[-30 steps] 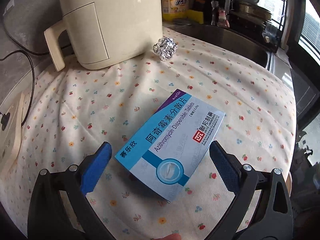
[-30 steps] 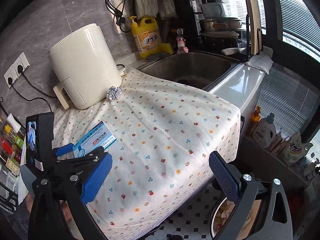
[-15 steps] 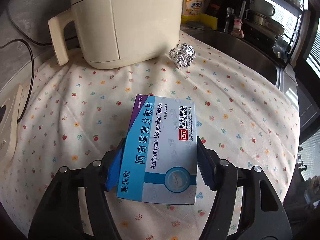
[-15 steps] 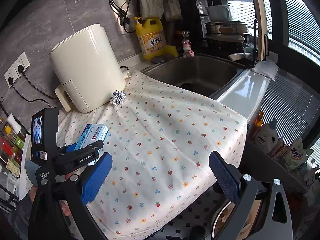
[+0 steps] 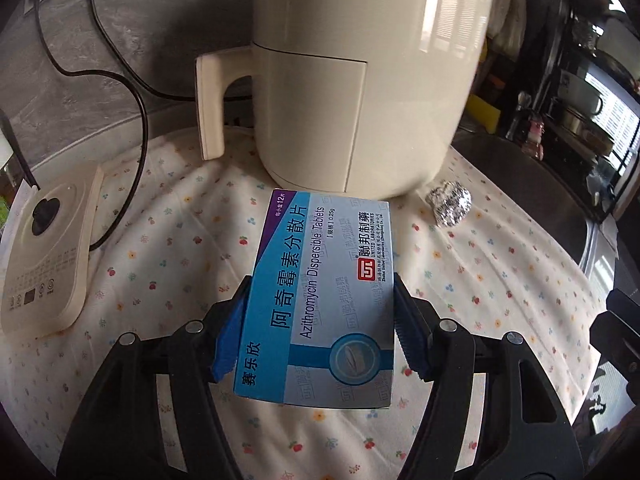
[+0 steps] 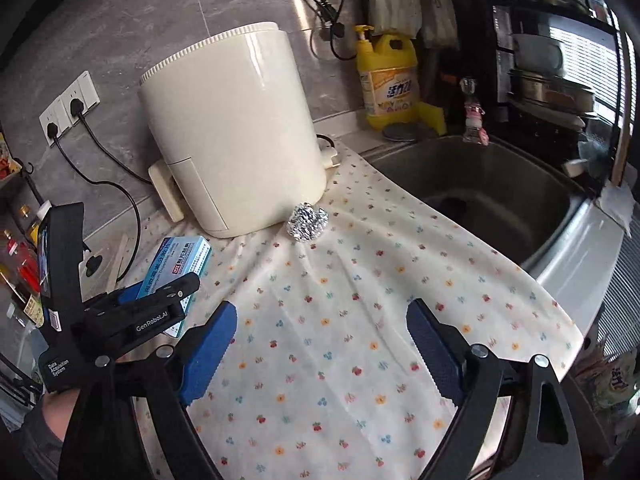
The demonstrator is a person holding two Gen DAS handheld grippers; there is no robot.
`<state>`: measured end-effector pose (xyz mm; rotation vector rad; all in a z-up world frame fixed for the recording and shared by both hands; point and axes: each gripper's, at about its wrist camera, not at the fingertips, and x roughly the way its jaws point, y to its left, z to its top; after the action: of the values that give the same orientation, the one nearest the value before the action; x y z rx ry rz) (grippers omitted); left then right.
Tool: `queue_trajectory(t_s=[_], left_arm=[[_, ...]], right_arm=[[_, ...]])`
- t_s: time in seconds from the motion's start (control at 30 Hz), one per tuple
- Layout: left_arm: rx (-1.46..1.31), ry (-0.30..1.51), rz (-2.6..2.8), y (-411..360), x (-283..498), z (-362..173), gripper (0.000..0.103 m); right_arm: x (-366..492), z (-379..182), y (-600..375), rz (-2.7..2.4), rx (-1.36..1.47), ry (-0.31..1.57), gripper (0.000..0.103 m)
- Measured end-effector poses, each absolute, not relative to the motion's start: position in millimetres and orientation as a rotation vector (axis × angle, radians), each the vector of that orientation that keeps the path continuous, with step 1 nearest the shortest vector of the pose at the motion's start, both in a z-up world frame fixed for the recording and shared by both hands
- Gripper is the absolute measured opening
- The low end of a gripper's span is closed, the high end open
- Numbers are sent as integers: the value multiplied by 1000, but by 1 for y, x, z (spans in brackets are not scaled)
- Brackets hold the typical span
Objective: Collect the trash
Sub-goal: 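Grasp the foil ball with the right gripper while the left holds the box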
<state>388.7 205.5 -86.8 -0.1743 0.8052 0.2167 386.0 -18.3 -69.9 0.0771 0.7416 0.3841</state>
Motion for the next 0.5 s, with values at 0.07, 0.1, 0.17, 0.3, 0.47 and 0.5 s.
queue_trajectory(t_s=[0.07,0.1,0.17,0.3,0.47,0.5], left_arm=[[-188,801,244,210,394,-86,66],[-197,799,261,213,397,-85,66],[-211,795,299,218,403,-86,66],[-242,794,379,227,414,-90,66],[-262,798,454,233,428,-94,66],[-265,802,461,234,432,-96,66]], right_arm=[[402,-71,-9,409,66,747,79],[410,-71,-6,421,65,748,79],[424,-73,1,440,61,749,76],[452,-77,16,477,54,751,74],[481,-86,31,514,51,763,72],[487,-89,34,518,52,767,72]])
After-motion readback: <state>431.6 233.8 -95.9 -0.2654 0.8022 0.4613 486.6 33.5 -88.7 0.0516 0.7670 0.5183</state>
